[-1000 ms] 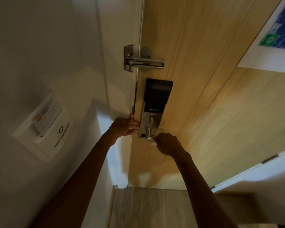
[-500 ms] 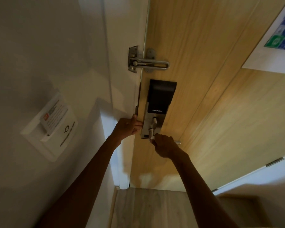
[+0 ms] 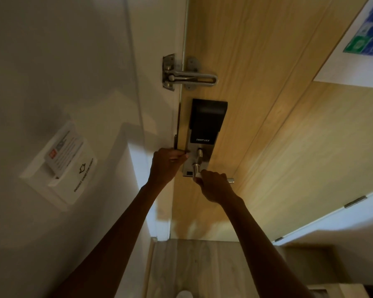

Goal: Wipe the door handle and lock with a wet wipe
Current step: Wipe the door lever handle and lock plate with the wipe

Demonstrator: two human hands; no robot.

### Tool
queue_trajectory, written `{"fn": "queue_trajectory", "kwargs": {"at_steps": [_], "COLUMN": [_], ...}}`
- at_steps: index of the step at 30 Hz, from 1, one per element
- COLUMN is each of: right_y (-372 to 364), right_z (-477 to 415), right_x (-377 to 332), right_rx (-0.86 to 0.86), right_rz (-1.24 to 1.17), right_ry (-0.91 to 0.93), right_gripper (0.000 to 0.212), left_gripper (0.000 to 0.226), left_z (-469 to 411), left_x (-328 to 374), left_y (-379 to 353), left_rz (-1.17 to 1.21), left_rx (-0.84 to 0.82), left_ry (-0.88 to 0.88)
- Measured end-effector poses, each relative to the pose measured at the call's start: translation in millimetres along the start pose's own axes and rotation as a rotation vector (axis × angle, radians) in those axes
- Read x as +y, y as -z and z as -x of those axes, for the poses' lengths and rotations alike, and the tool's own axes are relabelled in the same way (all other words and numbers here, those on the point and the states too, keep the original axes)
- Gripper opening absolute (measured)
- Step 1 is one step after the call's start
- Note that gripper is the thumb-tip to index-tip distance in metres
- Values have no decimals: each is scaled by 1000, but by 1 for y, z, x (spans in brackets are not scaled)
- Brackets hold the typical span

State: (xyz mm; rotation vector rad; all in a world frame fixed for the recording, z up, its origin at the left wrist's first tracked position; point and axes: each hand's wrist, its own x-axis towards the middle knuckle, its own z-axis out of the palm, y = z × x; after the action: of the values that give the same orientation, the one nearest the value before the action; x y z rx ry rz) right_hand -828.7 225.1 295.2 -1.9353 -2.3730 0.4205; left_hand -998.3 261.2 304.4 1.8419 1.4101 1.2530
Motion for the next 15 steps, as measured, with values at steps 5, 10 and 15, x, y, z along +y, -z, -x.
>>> {"fn": "queue_trajectory", "kwargs": {"at_steps": [5,10,15], "right_y": [6,-6,-6], "right_z": [22,12,5], "right_x": [63,25,29], "right_rx": [78,80,82], "right_rz": [75,97,20], "right_ry": [8,99,122], "right_gripper": [30,23,24], "left_gripper": [21,22,23], "left_z": [-10,-13,-15], "left_x": [-3,-6,-9], "left_y": [3,2,2], "left_rz": [-41,-102,-67], "left_rx": [-6,-36,-41], "left_ry": [-34,-68,-36]}}
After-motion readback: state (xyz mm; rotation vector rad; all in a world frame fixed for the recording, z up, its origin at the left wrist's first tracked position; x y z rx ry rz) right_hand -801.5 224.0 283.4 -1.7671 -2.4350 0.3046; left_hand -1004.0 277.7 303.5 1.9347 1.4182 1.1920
